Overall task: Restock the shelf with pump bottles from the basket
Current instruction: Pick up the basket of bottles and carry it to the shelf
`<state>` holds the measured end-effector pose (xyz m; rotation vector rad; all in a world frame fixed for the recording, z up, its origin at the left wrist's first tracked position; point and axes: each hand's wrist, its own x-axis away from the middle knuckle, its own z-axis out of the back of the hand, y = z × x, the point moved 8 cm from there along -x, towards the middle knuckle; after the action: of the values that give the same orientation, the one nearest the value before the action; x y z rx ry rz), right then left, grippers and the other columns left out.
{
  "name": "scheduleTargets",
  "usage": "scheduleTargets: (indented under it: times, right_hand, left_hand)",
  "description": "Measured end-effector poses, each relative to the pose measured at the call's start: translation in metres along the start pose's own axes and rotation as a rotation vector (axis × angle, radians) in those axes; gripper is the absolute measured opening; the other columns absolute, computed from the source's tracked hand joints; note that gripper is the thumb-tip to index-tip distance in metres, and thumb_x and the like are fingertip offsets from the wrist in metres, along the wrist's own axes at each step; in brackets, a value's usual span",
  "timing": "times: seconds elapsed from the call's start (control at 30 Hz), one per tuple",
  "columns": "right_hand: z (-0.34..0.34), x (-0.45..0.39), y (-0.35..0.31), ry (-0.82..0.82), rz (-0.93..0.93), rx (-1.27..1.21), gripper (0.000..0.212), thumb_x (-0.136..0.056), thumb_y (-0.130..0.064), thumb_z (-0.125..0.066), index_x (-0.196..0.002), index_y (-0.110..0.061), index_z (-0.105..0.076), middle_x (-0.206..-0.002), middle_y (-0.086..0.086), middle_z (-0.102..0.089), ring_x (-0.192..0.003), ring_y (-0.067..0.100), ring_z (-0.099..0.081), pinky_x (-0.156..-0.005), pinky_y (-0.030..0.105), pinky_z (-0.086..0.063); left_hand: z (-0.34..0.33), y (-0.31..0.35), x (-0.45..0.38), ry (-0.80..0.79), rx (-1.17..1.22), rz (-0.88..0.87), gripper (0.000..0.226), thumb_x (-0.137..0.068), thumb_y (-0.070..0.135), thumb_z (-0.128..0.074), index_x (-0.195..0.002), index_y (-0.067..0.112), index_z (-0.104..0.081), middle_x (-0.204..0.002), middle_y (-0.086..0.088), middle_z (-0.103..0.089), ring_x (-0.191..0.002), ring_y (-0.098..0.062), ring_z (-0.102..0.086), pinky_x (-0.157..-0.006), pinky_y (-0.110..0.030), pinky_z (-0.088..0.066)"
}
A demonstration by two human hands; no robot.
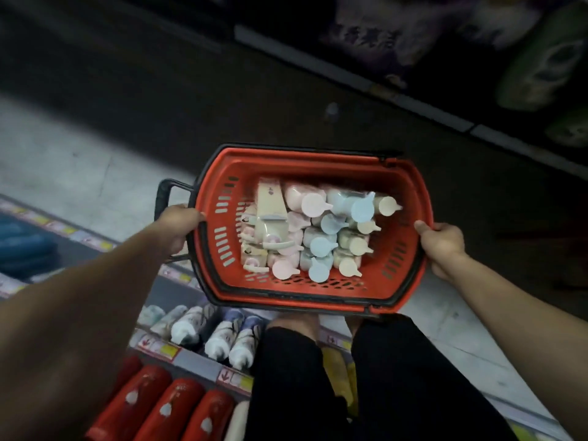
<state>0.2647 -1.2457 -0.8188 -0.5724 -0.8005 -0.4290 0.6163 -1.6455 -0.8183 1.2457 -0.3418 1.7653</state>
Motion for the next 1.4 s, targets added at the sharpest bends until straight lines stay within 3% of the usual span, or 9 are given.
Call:
scheduleTargets:
  times: [0.1,0.27,0.47,0.57,0.73,0.9,1.0,1.1,1.4]
  right_hand:
    - [0.053,0.012,0.012,0.045,-0.042,-0.084,0.027,-0.094,-0.033,-0.064,-0.111,-0.013,-0.067,-0.101,0.013,-0.071,-0.093,0.029,-0.067,-0.09,0.039,-0.055]
    - [0.126,0.035,0.041,0.153,-0.133,-0.256,0.031,-0.093,-0.034,-0.066,-0.109,-0.009,-0.069,-0.101,0.013,-0.072,-0.093,0.031,-0.069,-0.093,0.043,-0.055]
    - [0.182,0.07,0.111,0.278,-0.297,-0.587,0.024,-0.093,-0.023,-0.068,-0.106,-0.003,-0.072,-0.094,0.014,-0.071,-0.066,0.019,-0.062,-0.062,0.026,-0.046]
    - [0.203,0.091,0.159,0.366,-0.426,-0.764,0.027,-0.091,-0.025,-0.07,-0.103,-0.002,-0.072,-0.098,0.016,-0.073,-0.071,0.022,-0.064,-0.058,0.023,-0.044]
    - [0.214,0.128,0.239,0.473,-0.658,-1.005,0.028,-0.093,-0.025,-0.068,-0.099,0.002,-0.072,-0.091,0.017,-0.071,-0.066,0.024,-0.063,-0.067,0.029,-0.051]
    - [0.239,0.145,0.295,0.549,-0.819,-1.24,0.034,-0.09,-0.033,-0.068,-0.097,0.0,-0.071,-0.097,0.016,-0.072,-0.084,0.032,-0.07,-0.083,0.047,-0.058]
    - [0.254,0.154,0.325,0.576,-0.919,-1.366,0.031,-0.095,-0.031,-0.063,-0.104,-0.003,-0.069,-0.1,0.013,-0.071,-0.078,0.031,-0.069,-0.074,0.046,-0.061]
    - [0.265,0.161,0.339,0.588,-1.008,-1.423,0.029,-0.096,-0.036,-0.059,-0.105,-0.009,-0.067,-0.105,0.014,-0.071,-0.09,0.035,-0.069,-0.086,0.055,-0.058]
    - [0.317,0.169,0.354,0.87,-1.251,-1.717,0.034,-0.098,-0.027,-0.06,-0.119,-0.002,-0.067,-0.11,0.014,-0.067,-0.093,0.031,-0.063,-0.084,0.039,-0.052]
  left_hand:
    - [-0.024,0.052,0.035,-0.025,-0.051,-0.052,0.015,-0.094,0.002,-0.058,-0.108,0.001,-0.063,-0.102,-0.018,-0.068,-0.086,-0.032,-0.066,-0.087,-0.043,-0.056]
    - [-0.084,0.136,0.081,-0.149,-0.171,-0.136,0.02,-0.089,-0.009,-0.054,-0.081,0.006,-0.064,-0.064,-0.008,-0.071,-0.067,-0.029,-0.064,-0.046,-0.026,-0.055]
    - [-0.196,0.239,0.137,-0.388,-0.374,-0.175,0.03,-0.089,0.0,-0.058,-0.117,-0.008,-0.063,-0.104,-0.026,-0.071,-0.055,-0.024,-0.073,-0.049,-0.037,-0.06]
    - [-0.275,0.281,0.196,-0.495,-0.566,-0.235,0.02,-0.094,-0.005,-0.045,-0.091,0.0,-0.064,-0.071,-0.013,-0.075,-0.05,-0.02,-0.07,-0.045,-0.029,-0.057]
    - [-0.42,0.32,0.28,-0.55,-0.904,-0.433,0.02,-0.086,-0.01,-0.051,-0.079,0.004,-0.065,-0.082,-0.016,-0.07,-0.055,-0.024,-0.067,-0.051,-0.028,-0.056]
    - [-0.556,0.31,0.374,-0.548,-1.2,-0.484,0.028,-0.08,-0.006,-0.045,-0.061,0.003,-0.063,-0.068,-0.011,-0.062,-0.063,-0.028,-0.058,-0.054,-0.03,-0.052]
    - [-0.631,0.29,0.437,-0.543,-1.314,-0.546,0.026,-0.079,-0.008,-0.042,-0.062,0.002,-0.059,-0.057,-0.011,-0.061,-0.061,-0.029,-0.057,-0.045,-0.026,-0.051]
    - [-0.704,0.275,0.488,-0.558,-1.472,-0.64,0.021,-0.077,-0.005,-0.042,-0.065,0.003,-0.057,-0.066,-0.017,-0.059,-0.06,-0.031,-0.056,-0.048,-0.028,-0.051]
    - [-0.938,0.186,0.65,-0.822,-1.871,-0.945,0.015,-0.076,0.006,-0.052,-0.06,0.007,-0.049,-0.075,-0.02,-0.056,-0.068,-0.033,-0.055,-0.066,-0.032,-0.045]
